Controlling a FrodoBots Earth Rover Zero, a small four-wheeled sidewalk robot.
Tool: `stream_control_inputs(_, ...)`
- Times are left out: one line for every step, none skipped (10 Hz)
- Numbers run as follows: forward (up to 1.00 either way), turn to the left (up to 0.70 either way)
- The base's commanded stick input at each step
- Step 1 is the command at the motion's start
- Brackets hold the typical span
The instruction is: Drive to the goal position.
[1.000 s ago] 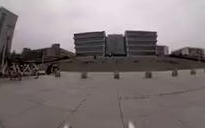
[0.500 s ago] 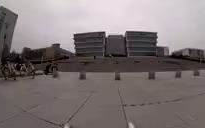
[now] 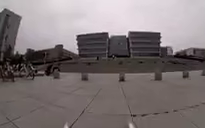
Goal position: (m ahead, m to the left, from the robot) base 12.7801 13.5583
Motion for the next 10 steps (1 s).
stream_control_inputs(0.70,0.00)
stream_control_inputs(0.70,0.00)
stream_control_inputs(0.70,-0.06)
stream_control_inputs(0.70,-0.14)
stream_control_inputs(0.70,-0.14)
stream_control_inputs(0.70,-0.14)
stream_control_inputs(0.70,-0.14)
stream_control_inputs(0.70,-0.14)
stream_control_inputs(0.70,-0.05)
stream_control_inputs(0.70,0.00)
